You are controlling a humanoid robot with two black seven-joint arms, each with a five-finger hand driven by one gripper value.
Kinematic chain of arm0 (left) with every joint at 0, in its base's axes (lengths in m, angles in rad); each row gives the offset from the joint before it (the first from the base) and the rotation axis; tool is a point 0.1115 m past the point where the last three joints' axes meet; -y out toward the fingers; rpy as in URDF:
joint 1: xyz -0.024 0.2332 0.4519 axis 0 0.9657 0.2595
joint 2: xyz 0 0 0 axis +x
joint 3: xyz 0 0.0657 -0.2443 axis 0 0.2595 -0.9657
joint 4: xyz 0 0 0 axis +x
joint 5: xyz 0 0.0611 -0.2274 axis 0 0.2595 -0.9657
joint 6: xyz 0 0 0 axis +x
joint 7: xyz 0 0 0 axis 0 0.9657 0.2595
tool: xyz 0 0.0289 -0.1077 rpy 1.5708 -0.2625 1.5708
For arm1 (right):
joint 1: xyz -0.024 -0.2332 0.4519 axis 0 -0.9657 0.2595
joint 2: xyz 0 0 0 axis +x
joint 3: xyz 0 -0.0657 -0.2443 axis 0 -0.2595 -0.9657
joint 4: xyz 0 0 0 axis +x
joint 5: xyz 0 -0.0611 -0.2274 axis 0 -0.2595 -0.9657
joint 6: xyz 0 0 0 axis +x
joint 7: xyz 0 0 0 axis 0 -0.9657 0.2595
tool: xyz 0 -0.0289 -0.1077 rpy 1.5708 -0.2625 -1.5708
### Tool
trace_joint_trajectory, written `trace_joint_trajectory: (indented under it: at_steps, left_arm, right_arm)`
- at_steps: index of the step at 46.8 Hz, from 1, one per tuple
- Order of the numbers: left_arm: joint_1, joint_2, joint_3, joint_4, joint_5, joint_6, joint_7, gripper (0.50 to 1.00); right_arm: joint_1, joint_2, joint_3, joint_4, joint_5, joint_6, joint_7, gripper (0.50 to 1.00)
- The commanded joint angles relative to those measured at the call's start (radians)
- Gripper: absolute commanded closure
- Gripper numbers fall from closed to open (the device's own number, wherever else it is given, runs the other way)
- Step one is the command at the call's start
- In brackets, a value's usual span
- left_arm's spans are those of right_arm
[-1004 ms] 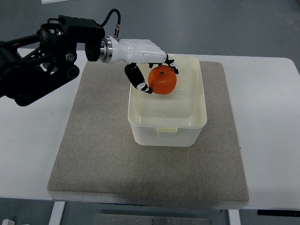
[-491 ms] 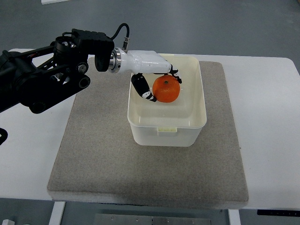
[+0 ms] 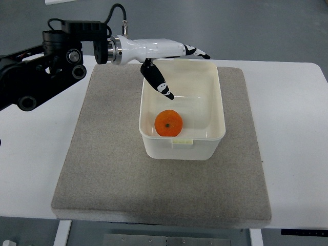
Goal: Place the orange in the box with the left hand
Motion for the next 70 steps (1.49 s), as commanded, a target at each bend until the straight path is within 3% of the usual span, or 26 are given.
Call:
trace_joint_trajectory:
  at_steps: [1,11,23,33,37,43,45,52,65,70]
  left_arm:
    - [0.0,0.033,-0.013,0.029,-0.152,0.001,0.0,0.506]
    - [0.003,0.09,-0.013,0.173,-0.453,0.01,-0.002,0.506]
    - [0.094,0.076,-0.018,0.332,-0.578,0.01,-0.002,0.504]
    - [0.12,0.078,-0.005,0.461,-0.919,-0.009,0.0,0.504]
    - [0.126,0.078,-0.007,0.529,-1.028,-0.047,0.0,0.504]
    - [0.14,0.075,-0.007,0.636,-1.169,-0.174,0.008,0.504]
    - [0.149,0.07,-0.007,0.668,-1.215,-0.208,0.017,0.504]
    - [0.186,0.047,-0.008,0.744,-1.342,-0.208,0.09,0.506]
    - [0.204,0.016,-0.014,0.747,-1.592,-0.208,0.262,0.504]
    - [0.204,0.012,-0.016,0.745,-1.686,-0.208,0.299,0.504]
  right_arm:
    - [0.0,0.0,0.0,0.0,0.0,0.0,0.0,0.568]
    - [0.0,0.0,0.0,0.0,0.0,0.0,0.0,0.568]
    - [0.0,0.0,0.0,0.0,0.0,0.0,0.0,0.568]
    - [0.0,0.0,0.0,0.0,0.0,0.0,0.0,0.568]
    - [0.0,0.0,0.0,0.0,0.0,0.0,0.0,0.568]
    - [0.0,0.0,0.0,0.0,0.0,0.0,0.0,0.568]
    - [0.0,0.0,0.0,0.0,0.0,0.0,0.0,0.568]
    - [0.0,0.0,0.0,0.0,0.0,0.0,0.0,0.568]
    - [0.0,0.0,0.0,0.0,0.0,0.0,0.0,0.57]
    - [0.0,0.0,0.002,0.0,0.002,0.002,0.0,0.568]
